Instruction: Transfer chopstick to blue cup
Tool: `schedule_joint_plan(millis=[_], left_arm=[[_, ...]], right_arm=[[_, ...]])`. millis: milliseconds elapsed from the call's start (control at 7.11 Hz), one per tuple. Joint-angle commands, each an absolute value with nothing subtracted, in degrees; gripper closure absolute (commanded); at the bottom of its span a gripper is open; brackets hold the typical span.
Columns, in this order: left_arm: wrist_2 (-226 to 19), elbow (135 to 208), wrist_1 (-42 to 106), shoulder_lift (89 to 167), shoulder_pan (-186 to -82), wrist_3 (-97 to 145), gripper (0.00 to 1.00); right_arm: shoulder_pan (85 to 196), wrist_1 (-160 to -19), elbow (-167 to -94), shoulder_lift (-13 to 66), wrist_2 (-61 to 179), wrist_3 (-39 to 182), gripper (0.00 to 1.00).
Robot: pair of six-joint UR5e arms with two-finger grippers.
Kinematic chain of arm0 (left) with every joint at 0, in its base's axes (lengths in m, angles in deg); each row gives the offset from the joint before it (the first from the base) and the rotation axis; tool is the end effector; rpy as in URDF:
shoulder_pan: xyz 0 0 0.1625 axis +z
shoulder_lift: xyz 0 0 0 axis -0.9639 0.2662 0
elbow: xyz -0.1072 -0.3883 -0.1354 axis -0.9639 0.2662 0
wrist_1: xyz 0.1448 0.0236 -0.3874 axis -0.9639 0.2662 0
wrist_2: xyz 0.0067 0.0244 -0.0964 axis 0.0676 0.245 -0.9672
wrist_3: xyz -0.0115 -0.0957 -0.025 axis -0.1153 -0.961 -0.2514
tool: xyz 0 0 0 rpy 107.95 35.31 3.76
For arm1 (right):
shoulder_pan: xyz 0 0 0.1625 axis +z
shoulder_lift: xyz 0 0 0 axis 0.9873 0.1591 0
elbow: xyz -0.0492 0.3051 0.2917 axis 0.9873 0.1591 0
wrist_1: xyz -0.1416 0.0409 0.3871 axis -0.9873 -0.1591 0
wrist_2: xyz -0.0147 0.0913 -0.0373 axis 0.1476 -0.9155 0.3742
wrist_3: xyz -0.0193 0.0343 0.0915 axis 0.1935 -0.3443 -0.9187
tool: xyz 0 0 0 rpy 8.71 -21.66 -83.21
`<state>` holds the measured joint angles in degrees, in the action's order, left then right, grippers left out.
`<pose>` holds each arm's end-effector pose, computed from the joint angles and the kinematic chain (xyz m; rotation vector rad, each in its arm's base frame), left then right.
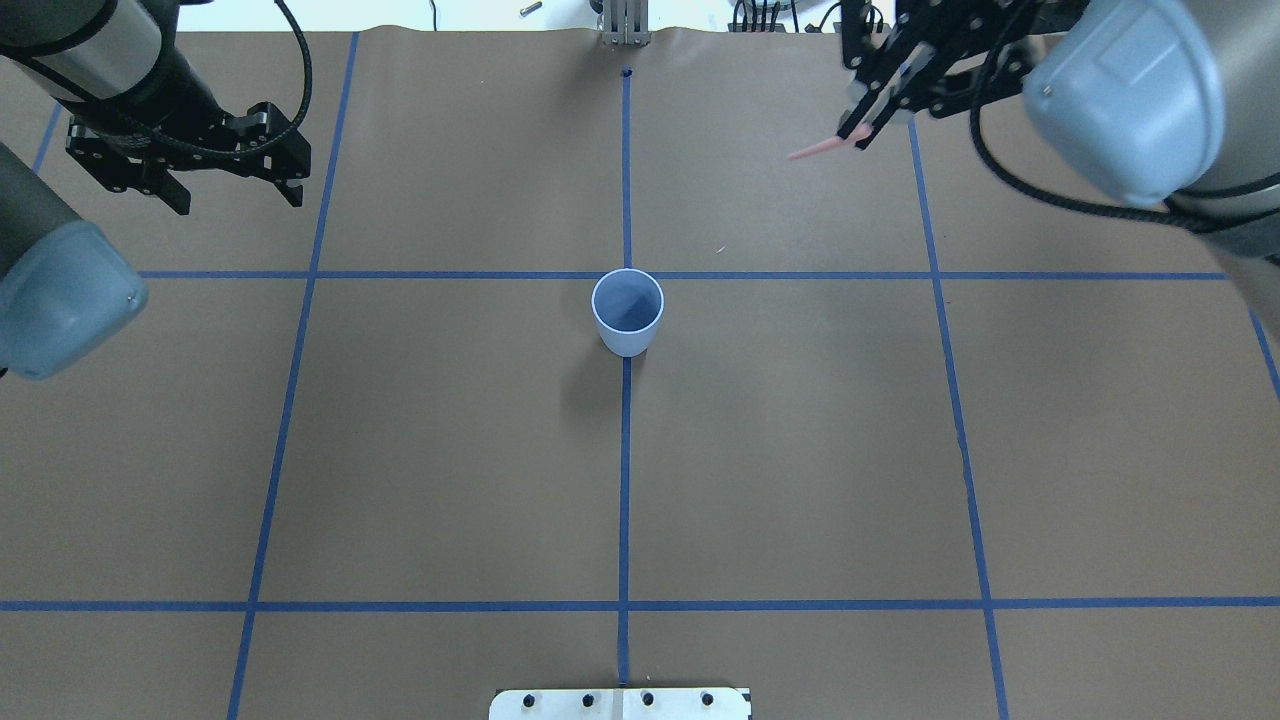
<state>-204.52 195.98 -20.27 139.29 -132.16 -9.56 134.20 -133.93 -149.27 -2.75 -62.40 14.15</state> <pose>0.2347 -0.5178 0.2237 0.0286 0.7587 -0.1143 -0.2937 -0.4823 0.0477 -0.3789 -1.0480 0.2449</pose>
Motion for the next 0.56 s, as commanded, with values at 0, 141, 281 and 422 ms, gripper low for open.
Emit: schedule_joint_plan(millis=[0, 141, 281, 422], left_arm=[[-204.6, 195.9, -20.3, 138.6, -132.4, -9.0, 0.01], [-204.5, 195.8, -20.2, 138.6, -132.4, -9.0, 0.01], [-204.5, 195.7, -20.2, 138.6, -132.4, -9.0, 0.01], [-204.5, 195.7, -20.2, 138.0, -132.5, -9.0, 0.01]], right_arm=[[128.1, -130.6, -145.8, -5.4, -59.8, 9.9, 1.0], [127.2, -130.3, -143.8, -6.8, -59.2, 10.0, 1.0], [126.3, -130.2, -141.7, -7.7, -58.2, 10.4, 1.0], [125.7, -125.7, -138.4, -7.8, -58.0, 10.0, 1.0]])
